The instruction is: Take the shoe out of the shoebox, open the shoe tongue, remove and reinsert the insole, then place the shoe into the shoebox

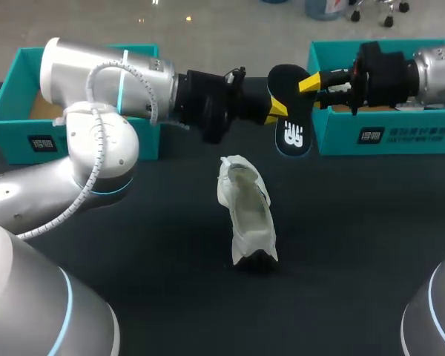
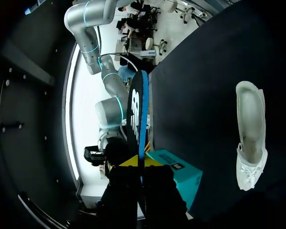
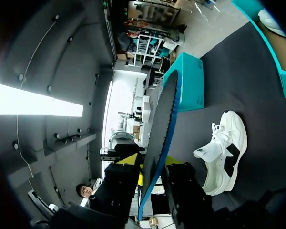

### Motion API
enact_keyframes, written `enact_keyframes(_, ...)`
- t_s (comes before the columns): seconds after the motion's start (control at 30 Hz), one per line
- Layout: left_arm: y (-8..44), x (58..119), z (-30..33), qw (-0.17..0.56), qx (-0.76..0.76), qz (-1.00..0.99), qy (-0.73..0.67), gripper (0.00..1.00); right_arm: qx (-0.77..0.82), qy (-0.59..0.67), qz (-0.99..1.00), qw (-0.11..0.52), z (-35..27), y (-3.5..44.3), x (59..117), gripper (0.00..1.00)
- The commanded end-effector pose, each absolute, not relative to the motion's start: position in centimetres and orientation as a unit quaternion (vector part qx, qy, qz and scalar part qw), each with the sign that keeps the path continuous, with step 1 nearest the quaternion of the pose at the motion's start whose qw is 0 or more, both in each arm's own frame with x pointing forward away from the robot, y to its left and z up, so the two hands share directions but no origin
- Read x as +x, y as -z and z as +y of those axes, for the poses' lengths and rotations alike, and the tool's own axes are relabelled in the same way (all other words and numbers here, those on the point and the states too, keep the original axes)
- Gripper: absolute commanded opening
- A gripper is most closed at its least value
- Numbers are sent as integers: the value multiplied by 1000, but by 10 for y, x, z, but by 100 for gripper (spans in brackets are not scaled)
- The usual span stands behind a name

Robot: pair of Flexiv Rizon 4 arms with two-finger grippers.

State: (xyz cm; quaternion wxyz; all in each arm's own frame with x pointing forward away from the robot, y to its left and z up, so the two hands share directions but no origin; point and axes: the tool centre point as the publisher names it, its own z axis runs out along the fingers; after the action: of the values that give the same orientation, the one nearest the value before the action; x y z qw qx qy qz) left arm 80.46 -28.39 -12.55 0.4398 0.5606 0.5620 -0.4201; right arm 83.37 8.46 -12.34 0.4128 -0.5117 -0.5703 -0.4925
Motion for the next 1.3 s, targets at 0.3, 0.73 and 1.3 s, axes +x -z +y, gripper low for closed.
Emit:
enact_keyframes(0.3,125,797,-279,410,553,590,422,100,-514,493,-566,416,85,134,834,0)
enact_keyframes(0.73,113,806,-246,262,577,685,359,100,-528,468,-579,409,85,154,836,0)
enact_keyframes(1.3,91,815,-235,76,647,730,209,100,-526,429,-597,428,92,176,825,0)
